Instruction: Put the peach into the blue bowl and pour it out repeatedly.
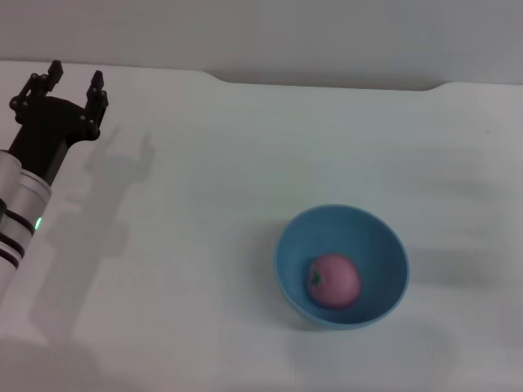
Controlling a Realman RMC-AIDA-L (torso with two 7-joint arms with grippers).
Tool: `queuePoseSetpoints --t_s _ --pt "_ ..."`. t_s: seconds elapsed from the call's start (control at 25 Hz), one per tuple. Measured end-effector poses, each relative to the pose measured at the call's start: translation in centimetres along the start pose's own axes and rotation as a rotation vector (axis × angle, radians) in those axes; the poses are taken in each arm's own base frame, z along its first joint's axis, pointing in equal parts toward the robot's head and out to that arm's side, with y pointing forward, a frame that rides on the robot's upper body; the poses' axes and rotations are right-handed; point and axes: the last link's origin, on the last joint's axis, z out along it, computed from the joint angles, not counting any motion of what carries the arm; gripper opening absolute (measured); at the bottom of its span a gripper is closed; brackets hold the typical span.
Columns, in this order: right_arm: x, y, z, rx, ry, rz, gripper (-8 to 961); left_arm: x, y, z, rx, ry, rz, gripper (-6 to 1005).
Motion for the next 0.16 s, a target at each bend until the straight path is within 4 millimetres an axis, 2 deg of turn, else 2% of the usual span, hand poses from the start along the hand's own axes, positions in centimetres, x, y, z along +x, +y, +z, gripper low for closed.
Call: queuePoseSetpoints --t_s 0.16 --pt "0.04 -0.13 -0.18 0.008 -0.002 0.026 381 -0.08 0.55 -0.17 -0.037 -0.003 0.008 525"
